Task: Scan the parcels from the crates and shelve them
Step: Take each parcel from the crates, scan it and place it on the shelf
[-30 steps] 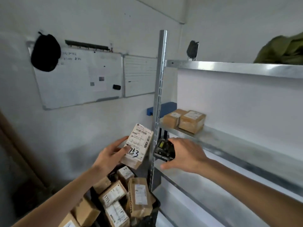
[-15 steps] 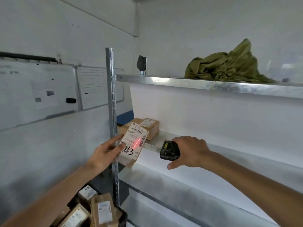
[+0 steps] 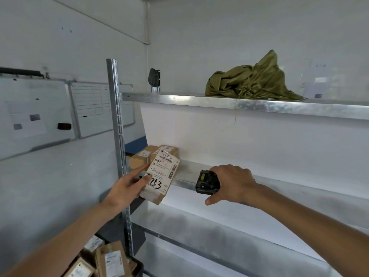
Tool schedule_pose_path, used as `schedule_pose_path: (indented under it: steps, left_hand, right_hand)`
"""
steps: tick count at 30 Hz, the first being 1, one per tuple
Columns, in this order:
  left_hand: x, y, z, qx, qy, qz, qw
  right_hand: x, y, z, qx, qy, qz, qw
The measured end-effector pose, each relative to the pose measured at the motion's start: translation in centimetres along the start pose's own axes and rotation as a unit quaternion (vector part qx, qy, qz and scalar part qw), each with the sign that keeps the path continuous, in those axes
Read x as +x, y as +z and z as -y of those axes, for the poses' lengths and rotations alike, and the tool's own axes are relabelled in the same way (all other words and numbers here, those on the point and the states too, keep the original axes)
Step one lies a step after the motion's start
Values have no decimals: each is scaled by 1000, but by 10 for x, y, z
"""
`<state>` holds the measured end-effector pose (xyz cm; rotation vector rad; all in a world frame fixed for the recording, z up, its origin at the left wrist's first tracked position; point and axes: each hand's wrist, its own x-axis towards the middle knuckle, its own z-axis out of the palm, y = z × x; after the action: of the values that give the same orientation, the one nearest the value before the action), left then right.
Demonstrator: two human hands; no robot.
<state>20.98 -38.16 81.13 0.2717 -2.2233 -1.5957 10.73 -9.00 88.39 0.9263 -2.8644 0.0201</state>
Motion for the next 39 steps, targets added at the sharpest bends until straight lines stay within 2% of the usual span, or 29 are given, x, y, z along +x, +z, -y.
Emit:
schedule_pose_path:
  steps: [10,15,21,26,33,39]
  left_hand:
    - [1,-3,-6,20,4,0,1000]
    - [6,1,-6,-23,-3,11,1000]
    - [20,12,-10,-62,-15,40,997]
    - [31,12,-2,-63,-25,75,995]
    - [66,11,21,-64,-37,187,980]
    - [121,31,38,-49,0,165,985]
  right_hand:
    - [-1,-3,5,16,10,2,1000]
    - [3,9,24,142,5,0,990]
    - [15,29,68,259,-9,-77,963]
    - [27,44,84,262,16,-117,958]
    - [61,64,67,264,77,-126,953]
    - [113,83,44,289,94,-117,946]
